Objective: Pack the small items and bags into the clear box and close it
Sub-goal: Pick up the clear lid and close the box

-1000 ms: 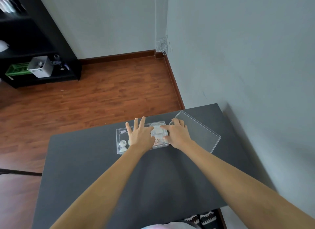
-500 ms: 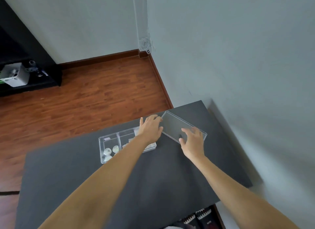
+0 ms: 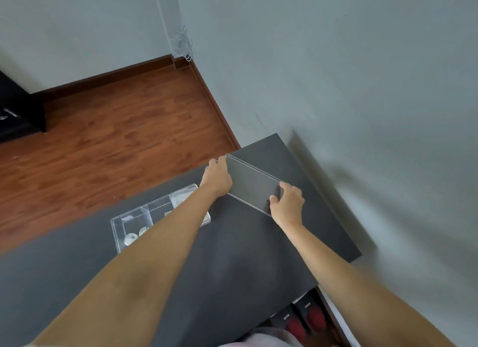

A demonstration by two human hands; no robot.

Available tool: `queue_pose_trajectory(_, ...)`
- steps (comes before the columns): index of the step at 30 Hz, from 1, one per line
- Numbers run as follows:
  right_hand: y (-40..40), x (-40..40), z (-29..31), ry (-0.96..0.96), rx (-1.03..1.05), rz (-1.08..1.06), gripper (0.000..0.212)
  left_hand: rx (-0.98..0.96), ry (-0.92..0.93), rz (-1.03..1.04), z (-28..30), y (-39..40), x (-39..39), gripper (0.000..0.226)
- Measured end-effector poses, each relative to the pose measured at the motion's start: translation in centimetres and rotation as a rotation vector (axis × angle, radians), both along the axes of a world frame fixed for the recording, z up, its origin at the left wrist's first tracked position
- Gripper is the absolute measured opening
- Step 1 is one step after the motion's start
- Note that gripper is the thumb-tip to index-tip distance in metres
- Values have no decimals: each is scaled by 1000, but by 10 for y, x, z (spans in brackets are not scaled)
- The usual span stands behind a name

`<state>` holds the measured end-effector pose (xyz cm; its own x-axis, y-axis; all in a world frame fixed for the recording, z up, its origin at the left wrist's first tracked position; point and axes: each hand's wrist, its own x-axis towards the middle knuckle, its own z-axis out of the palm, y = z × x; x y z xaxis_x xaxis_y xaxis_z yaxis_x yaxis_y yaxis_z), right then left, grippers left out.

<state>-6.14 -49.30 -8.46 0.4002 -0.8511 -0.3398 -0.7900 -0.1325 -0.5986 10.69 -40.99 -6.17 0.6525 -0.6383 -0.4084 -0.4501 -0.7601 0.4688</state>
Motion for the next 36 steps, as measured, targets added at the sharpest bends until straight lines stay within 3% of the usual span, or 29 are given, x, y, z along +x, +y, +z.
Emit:
queue_pose_trajectory(5, -5, 3, 23, -109, -67, 6, 47, -222, -17, 86, 18, 9, 23, 57)
queue_pose_trajectory(8, -3, 14, 44, -216, -205, 108, 44, -368, -22, 221, 33, 32, 37, 54)
queue_pose_trajectory(12, 11, 26, 72, -361, -341, 276, 55, -485, 7, 442, 49, 83, 55, 48)
queue_pose_trajectory(15, 26, 31, 89, -513, -443, 504, 61, -525, 104, 600, 63, 131, 67, 42)
queue_pose_trajectory(19, 53, 39, 95, -624, -549, 747, 41, -531, 257, 694, 76, 193, 72, 37)
queue_pose_trajectory(22, 72, 46, 94, -665, -595, 833, 37, -529, 378, 723, 81, 232, 67, 33)
queue_pose_trajectory(25, 87, 56, 96, -679, -565, 839, 33, -603, 571, 891, 88, 260, 61, 21)
queue_pose_trajectory(29, 98, 71, 98, -640, -406, 734, 26, -676, 726, 996, 89, 284, 54, 55)
queue_pose_trajectory(32, 101, 82, 95, -539, -253, 619, 25, -663, 697, 967, 81, 293, 47, 45)
queue_pose_trajectory(34, 103, 88, 89, -459, -199, 568, 20, -607, 598, 932, 73, 294, 42, 29)
queue_pose_trajectory(36, 103, 92, 80, -377, -148, 521, 15, -570, 518, 915, 62, 293, 37, 28)
